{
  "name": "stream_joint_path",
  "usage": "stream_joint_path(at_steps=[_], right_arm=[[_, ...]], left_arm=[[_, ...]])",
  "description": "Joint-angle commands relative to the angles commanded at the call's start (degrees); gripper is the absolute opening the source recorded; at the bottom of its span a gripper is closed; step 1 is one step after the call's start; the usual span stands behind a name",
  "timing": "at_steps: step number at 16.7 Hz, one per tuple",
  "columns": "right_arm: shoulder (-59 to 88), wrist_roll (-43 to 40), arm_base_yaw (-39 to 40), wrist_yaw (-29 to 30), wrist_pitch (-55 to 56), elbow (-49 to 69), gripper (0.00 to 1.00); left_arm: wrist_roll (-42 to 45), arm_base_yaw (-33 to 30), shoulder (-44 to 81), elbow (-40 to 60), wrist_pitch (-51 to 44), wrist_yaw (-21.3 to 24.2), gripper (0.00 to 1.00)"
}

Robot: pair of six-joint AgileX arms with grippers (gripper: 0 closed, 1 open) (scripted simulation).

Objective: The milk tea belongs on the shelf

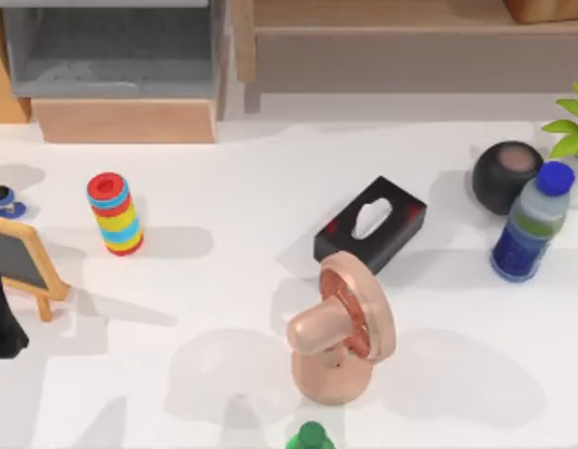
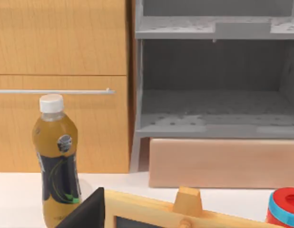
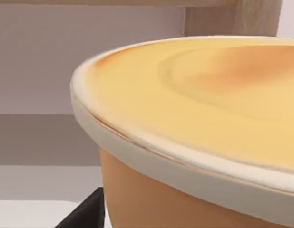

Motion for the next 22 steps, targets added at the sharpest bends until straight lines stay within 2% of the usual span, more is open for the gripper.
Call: stream_joint_path(at_steps=[3, 16, 22], right_arm=[[0.0, 0.0, 0.0, 0.0, 0.0, 0.0, 1.00], [0.0, 0.0, 0.0, 0.0, 0.0, 0.0, 0.02], [0.0, 0.0, 0.0, 0.0, 0.0, 0.0, 0.00]], left_arm=[[0.0, 0.0, 0.0, 0.0, 0.0, 0.0, 1.00], [0.0, 0.0, 0.0, 0.0, 0.0, 0.0, 1.00], [0.0, 0.0, 0.0, 0.0, 0.0, 0.0, 1.00]])
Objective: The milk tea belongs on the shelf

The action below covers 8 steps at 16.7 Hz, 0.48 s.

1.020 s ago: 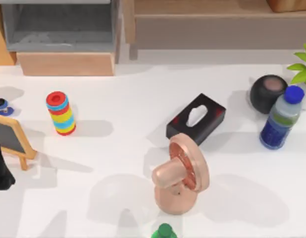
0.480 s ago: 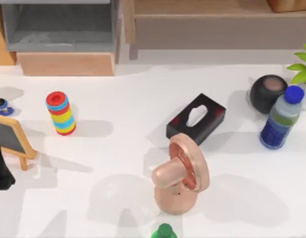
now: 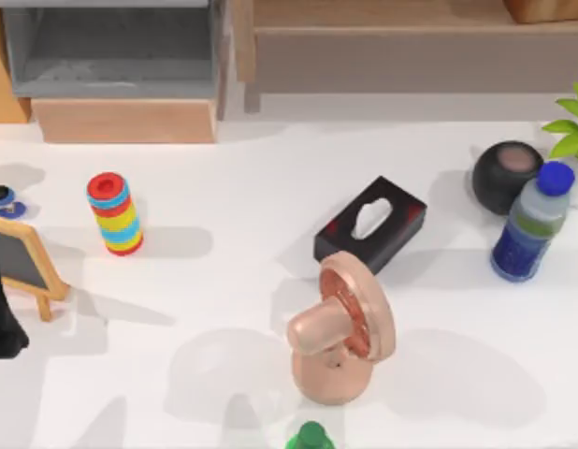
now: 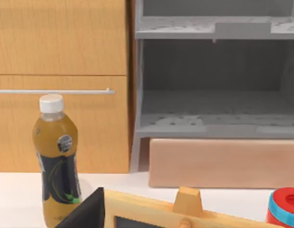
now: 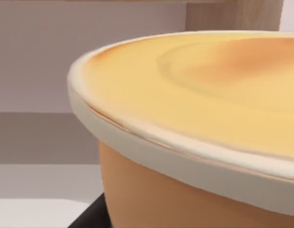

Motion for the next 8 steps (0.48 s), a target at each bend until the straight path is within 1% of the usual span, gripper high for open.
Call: stream_joint_path(at_steps=[8], right_arm=[[-2.3, 0.1, -0.1, 0.0, -1.9, -0.4, 0.00]], left_arm=[[0.0, 0.0, 0.0, 0.0, 0.0, 0.0, 1.00]])
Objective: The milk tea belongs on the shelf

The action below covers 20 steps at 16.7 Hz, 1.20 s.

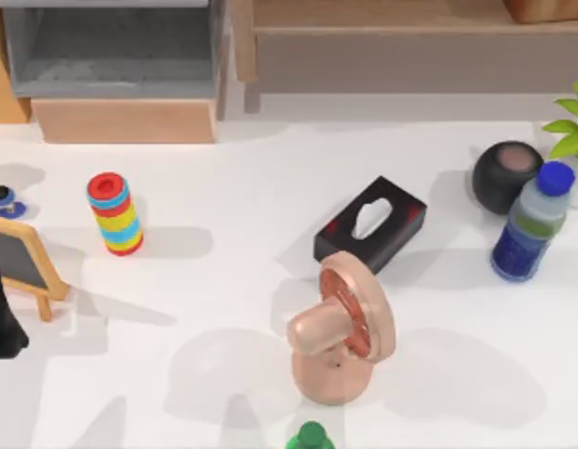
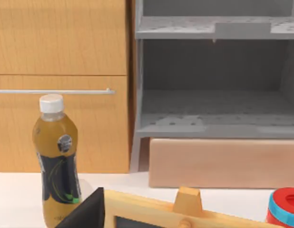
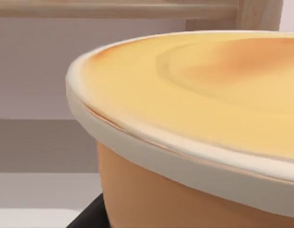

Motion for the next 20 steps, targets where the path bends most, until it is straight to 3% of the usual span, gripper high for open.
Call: stream_joint_path(at_steps=[5, 8, 14, 20], right_arm=[[-0.4, 0.1, 0.5, 0.2, 0.2, 0.5, 0.00], [-5.1, 0.4, 5.5, 2.3, 0.2, 1.7, 0.00], [-19.5, 1.6, 25.6, 11.9, -5.4, 3.8, 0.00], [-26.2, 2.2, 48.1, 28.5, -18.8, 8.3, 0.00]], left_arm=[[0.0, 0.0, 0.0, 0.0, 0.0, 0.0, 1.00], [0.0, 0.0, 0.0, 0.0, 0.0, 0.0, 1.00], [0.0, 0.0, 0.0, 0.0, 0.0, 0.0, 1.00], [0.0, 0.0, 0.0, 0.0, 0.0, 0.0, 1.00]])
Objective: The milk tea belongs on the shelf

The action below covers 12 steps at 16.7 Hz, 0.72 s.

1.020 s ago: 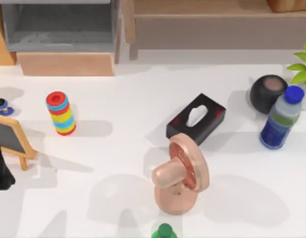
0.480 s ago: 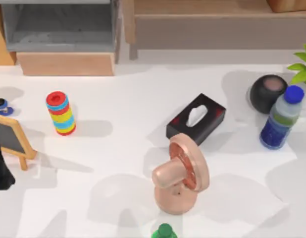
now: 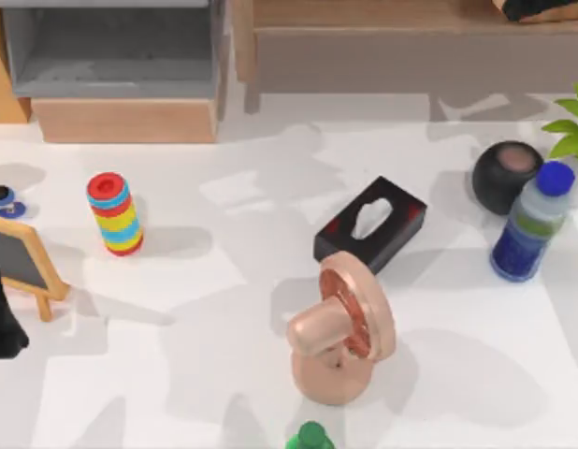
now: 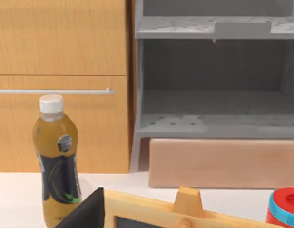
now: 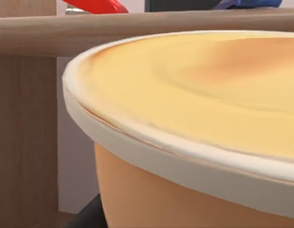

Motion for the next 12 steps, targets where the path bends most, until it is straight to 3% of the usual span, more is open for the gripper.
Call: stream_joint_path(at_steps=[5, 12], right_arm=[[3.9, -0.4, 11.9, 17.4, -14.7, 8.0, 0.00], [10.1, -1.9, 19.2, 36.2, -31.0, 24.2, 0.00]], left_arm=[[0.0, 0.0, 0.0, 0.0, 0.0, 0.0, 1.00], [0.0, 0.0, 0.0, 0.0, 0.0, 0.0, 1.00]])
